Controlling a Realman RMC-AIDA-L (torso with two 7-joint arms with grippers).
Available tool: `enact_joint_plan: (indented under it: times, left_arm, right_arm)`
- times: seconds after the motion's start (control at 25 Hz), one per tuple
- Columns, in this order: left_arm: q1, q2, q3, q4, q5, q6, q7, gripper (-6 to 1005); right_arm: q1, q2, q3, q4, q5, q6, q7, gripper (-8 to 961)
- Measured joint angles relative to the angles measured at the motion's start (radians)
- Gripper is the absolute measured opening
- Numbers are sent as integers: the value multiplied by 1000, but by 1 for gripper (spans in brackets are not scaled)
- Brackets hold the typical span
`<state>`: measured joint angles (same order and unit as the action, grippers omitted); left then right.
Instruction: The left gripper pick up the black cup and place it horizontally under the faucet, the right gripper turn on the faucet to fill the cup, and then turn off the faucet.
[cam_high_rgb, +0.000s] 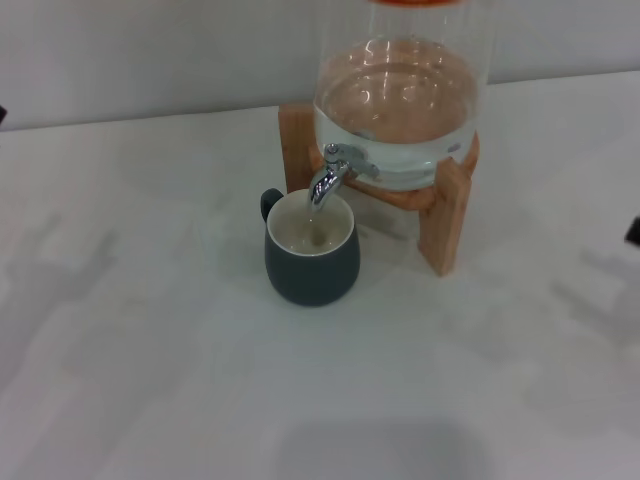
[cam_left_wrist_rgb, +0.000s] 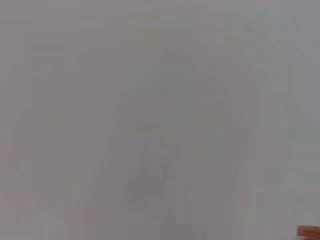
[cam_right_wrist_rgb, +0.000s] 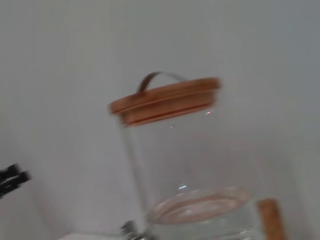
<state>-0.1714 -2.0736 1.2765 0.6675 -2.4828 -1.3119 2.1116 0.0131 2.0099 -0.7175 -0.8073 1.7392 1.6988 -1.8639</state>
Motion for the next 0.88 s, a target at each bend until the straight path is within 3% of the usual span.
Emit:
enact_joint_plan:
  times: [0.16,0.4,0.44,0.48,0.88]
  left_arm:
    - [-9,-2,-43,-41,2,-9,-3,883]
    - [-10,0,-67,-66,-1,-9,-4,883]
    - [-10,-1,-71,-69,-1,-10,-4,883]
    - [-10,-1,-72,-75,-1,-11,-4,882]
    - [-11,-1,-72,-79,-3,-12,-4,881]
  right_arm:
    - [0,1,-107,-7,22,1,11,688]
    - [-1,1,-349,-86,142,-30,50,688]
    - [-1,1,-349,-86,142,-30,50,688]
    - [-2,1,-436,-155,165,-72,99,688]
    - [13,1,-706,-398,165,-339,258,688]
